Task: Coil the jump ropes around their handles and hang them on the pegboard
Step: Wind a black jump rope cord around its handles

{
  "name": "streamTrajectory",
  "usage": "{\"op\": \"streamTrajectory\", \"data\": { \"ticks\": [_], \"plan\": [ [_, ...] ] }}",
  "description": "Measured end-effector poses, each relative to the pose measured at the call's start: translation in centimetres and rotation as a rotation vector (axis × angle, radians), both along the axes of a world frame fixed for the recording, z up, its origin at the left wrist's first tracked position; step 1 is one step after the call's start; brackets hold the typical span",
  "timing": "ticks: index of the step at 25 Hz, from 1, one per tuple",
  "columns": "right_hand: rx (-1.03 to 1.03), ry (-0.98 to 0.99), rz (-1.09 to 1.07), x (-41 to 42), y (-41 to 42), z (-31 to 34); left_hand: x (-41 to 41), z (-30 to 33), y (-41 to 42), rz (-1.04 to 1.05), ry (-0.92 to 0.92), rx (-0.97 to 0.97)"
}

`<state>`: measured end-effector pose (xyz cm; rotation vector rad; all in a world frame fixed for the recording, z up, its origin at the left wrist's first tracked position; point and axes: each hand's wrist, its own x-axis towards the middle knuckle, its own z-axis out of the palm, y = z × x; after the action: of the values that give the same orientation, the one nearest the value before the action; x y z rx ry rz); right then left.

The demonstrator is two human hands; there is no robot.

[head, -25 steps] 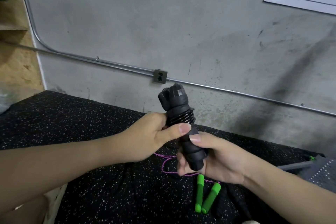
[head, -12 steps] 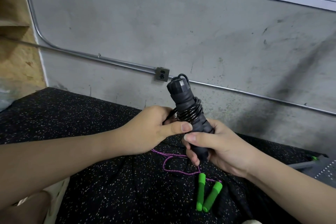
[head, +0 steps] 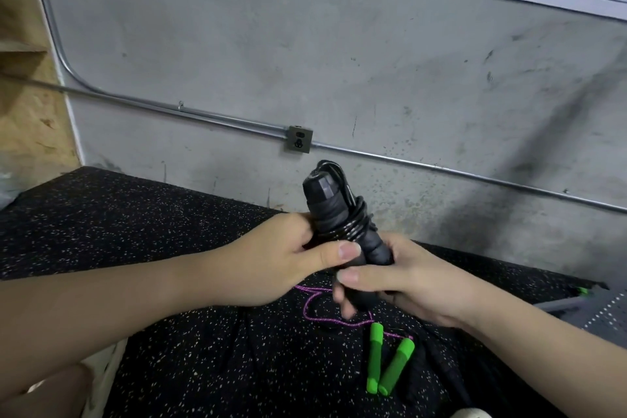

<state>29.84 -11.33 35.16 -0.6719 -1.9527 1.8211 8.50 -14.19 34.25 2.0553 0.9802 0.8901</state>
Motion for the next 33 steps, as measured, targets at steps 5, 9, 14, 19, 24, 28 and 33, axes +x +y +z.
{"op": "streamTrajectory", "data": {
  "ticks": [5, 9, 14, 19, 24, 28, 33],
  "plan": [
    [-0.336, 0.052, 0.240, 0.6, 0.0, 0.4, 1.3, 0.6, -0.8, -0.008, -0.113, -0.072],
    [-0.029, 0.026, -0.063, 0.3, 0.2, 0.3, 0.6, -0.5, 0.9, 0.188, -0.038, -0.067],
    [0.227, -0.074, -0.241, 0.1, 1.3, -0.5, 0.5, -0.7, 1.6, 0.260, -0.031, -0.081],
    [0.415, -0.144, -0.383, -0.3, 1.5, -0.6, 1.5, -0.4, 0.8, 0.325, -0.007, -0.004],
    [0.615, -0.110, -0.463, -1.7, 0.8, -1.0, 3.2, 0.3, -0.2, 0.412, -0.086, -0.024],
    [0.658, -0.159, -0.469, -2.6, 0.3, -0.6, 2.7, 0.9, -0.3, 0.448, -0.108, 0.027],
    [0.021, 0.040, 0.042, -0.3, 0.0, 1.7, 1.9, 2.4, -1.1, 0.120, -0.216, -0.047]
  ]
}}
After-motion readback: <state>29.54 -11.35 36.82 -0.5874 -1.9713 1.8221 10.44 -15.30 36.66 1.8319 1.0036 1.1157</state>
